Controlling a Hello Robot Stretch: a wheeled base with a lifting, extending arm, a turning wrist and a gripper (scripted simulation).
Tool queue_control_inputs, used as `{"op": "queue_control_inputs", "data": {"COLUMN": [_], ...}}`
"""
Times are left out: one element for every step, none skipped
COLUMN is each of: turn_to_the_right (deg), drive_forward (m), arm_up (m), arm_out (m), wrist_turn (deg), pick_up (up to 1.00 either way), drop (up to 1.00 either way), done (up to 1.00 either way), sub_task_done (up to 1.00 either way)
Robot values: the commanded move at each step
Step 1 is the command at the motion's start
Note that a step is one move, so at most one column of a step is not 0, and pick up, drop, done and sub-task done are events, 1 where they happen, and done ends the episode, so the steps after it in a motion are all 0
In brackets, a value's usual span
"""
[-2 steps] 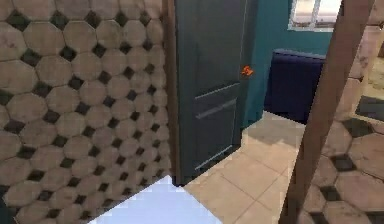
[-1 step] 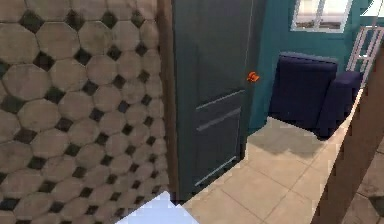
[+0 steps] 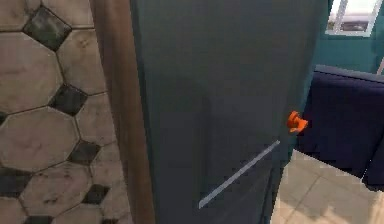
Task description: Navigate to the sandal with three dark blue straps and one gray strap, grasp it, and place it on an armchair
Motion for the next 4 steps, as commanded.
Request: {"op": "queue_control_inputs", "data": {"turn_to_the_right": [36.0, 0.0, 9.0, 3.0], "drive_forward": [0.0, 0.05, 0.0, 0.0], "arm_up": [0.0, 0.0, 0.0, 0.0], "arm_out": [0.0, 0.0, 0.0, 0.0], "wrist_turn": [0.0, 0.0, 0.0, 0.0], "pick_up": [0.0, 0.0, 0.0, 0.0], "drop": [0.0, 0.0, 0.0, 0.0], "done": [0.0, 0.0, 0.0, 0.0], "sub_task_done": [0.0, 0.0, 0.0, 0.0]}}
